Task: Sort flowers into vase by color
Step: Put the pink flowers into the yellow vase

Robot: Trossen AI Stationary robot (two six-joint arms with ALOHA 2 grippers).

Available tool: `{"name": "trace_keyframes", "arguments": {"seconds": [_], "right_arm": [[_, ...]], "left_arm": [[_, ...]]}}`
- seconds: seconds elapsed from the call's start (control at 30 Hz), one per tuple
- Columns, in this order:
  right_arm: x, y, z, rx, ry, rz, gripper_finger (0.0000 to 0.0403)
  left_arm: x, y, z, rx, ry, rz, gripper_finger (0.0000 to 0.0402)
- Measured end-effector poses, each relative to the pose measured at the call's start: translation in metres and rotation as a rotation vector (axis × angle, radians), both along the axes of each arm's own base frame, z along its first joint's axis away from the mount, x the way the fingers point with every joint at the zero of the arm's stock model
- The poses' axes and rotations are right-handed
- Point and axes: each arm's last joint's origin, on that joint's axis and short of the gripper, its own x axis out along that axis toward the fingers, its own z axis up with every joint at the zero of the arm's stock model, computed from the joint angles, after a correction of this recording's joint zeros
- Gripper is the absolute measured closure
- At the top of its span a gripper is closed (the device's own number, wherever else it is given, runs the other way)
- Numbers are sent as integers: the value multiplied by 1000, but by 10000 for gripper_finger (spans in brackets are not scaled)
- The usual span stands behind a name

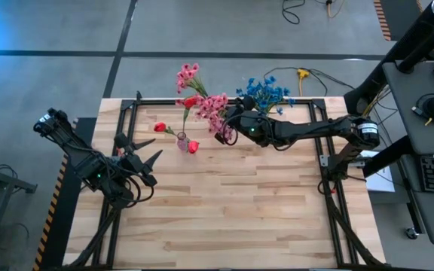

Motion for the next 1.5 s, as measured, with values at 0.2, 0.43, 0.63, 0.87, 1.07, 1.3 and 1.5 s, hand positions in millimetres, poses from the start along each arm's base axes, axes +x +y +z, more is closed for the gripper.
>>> {"name": "trace_keyframes", "arguments": {"seconds": [0.2,0.43,0.63,0.87,1.07,1.3,1.5], "right_arm": [[0,-5,-5,8,7,-14,287],[5,-13,-17,17,34,-34,287],[5,-13,-17,17,31,-37,287],[5,-13,-16,14,34,-36,254],[5,-13,-16,20,41,-38,199],[6,-13,1,88,101,-69,154],[5,-9,12,123,168,-71,133]], "left_arm": [[0,0,0,0,0,0,224],[0,0,0,0,-1,0,224],[0,0,0,0,-1,0,224],[0,0,0,0,0,0,224],[0,0,0,0,0,0,224],[0,0,0,0,0,0,224],[0,0,0,0,0,0,224]]}}
